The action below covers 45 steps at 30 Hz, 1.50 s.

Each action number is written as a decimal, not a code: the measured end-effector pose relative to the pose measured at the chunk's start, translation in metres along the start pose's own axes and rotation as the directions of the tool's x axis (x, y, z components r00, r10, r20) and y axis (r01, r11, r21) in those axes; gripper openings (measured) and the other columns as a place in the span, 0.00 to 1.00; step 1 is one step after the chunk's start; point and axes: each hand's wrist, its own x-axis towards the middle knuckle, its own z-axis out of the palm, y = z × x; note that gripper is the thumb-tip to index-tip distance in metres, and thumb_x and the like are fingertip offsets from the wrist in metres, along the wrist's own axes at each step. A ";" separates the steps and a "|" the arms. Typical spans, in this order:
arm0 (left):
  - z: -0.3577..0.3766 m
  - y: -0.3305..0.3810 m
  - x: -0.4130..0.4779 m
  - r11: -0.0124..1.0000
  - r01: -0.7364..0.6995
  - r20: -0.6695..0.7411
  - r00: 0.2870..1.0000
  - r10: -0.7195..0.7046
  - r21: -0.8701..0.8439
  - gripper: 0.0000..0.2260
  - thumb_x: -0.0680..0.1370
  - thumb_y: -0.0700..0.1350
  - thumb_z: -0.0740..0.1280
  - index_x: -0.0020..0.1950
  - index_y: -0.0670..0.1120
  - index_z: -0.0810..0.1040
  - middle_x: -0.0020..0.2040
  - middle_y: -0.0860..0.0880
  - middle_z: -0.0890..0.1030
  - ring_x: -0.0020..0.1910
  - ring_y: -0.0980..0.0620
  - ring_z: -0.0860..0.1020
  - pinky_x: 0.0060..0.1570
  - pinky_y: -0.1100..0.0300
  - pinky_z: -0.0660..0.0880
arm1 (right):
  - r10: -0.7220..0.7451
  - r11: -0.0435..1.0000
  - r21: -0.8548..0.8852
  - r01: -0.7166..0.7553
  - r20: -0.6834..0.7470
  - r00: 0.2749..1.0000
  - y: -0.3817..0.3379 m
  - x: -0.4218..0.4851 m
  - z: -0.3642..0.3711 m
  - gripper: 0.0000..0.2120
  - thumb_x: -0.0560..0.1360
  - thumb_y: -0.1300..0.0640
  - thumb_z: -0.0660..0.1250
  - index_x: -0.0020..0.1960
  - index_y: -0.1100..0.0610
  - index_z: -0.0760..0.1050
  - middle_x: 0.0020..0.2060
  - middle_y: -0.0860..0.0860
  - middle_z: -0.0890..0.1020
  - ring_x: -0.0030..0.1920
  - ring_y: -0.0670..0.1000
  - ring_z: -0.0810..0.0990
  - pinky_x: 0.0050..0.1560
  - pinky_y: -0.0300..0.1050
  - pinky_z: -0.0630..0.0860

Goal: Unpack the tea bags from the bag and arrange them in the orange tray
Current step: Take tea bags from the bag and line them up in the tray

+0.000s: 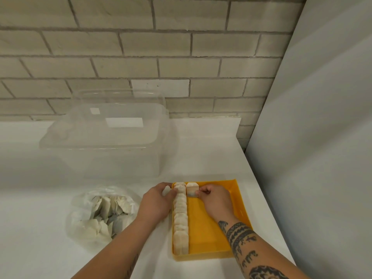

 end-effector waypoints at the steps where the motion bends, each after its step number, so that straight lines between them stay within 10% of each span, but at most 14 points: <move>1: 0.000 -0.001 0.001 1.000 0.001 -0.001 1.000 -0.001 -0.002 0.12 0.80 0.59 0.64 0.61 0.59 0.80 0.52 0.51 0.85 0.49 0.46 0.84 0.54 0.49 0.81 | 0.007 1.000 0.004 -0.007 -0.005 1.000 0.000 0.000 0.000 0.08 0.77 0.50 0.72 0.53 0.52 0.84 0.49 0.45 0.84 0.45 0.43 0.78 0.40 0.32 0.69; 18: -0.002 0.000 -0.001 0.999 0.020 -0.032 0.999 -0.022 -0.051 0.11 0.80 0.59 0.65 0.58 0.56 0.79 0.49 0.51 0.84 0.42 0.49 0.83 0.41 0.57 0.80 | 0.107 0.993 -0.059 -0.105 0.030 0.994 -0.010 0.000 -0.005 0.12 0.75 0.44 0.73 0.52 0.52 0.85 0.47 0.46 0.85 0.42 0.43 0.78 0.36 0.35 0.68; 26: -0.025 0.043 -0.027 0.745 0.207 0.092 0.977 -0.192 -0.634 0.11 0.81 0.44 0.59 0.53 0.48 0.82 0.40 0.44 0.82 0.32 0.48 0.75 0.29 0.59 0.69 | 0.003 0.997 0.077 -0.005 0.021 1.000 -0.033 -0.029 -0.040 0.04 0.78 0.48 0.71 0.47 0.47 0.81 0.43 0.41 0.82 0.43 0.38 0.78 0.36 0.30 0.70; 35: -0.015 0.052 -0.051 0.730 -0.011 0.018 0.999 0.032 -0.683 0.05 0.80 0.48 0.70 0.50 0.48 0.83 0.36 0.46 0.81 0.30 0.53 0.76 0.25 0.60 0.69 | -0.105 0.920 0.384 0.080 0.043 0.994 -0.072 -0.070 -0.044 0.09 0.74 0.45 0.74 0.49 0.48 0.82 0.41 0.45 0.85 0.42 0.39 0.82 0.46 0.37 0.80; 45: -0.020 0.052 -0.058 0.849 -0.106 -0.019 0.994 0.112 -0.518 0.04 0.79 0.50 0.72 0.48 0.51 0.84 0.29 0.52 0.80 0.22 0.60 0.72 0.22 0.64 0.66 | -0.206 0.912 0.349 0.216 -0.064 0.976 -0.071 -0.058 -0.055 0.02 0.77 0.52 0.72 0.45 0.48 0.82 0.40 0.41 0.84 0.42 0.40 0.82 0.40 0.32 0.76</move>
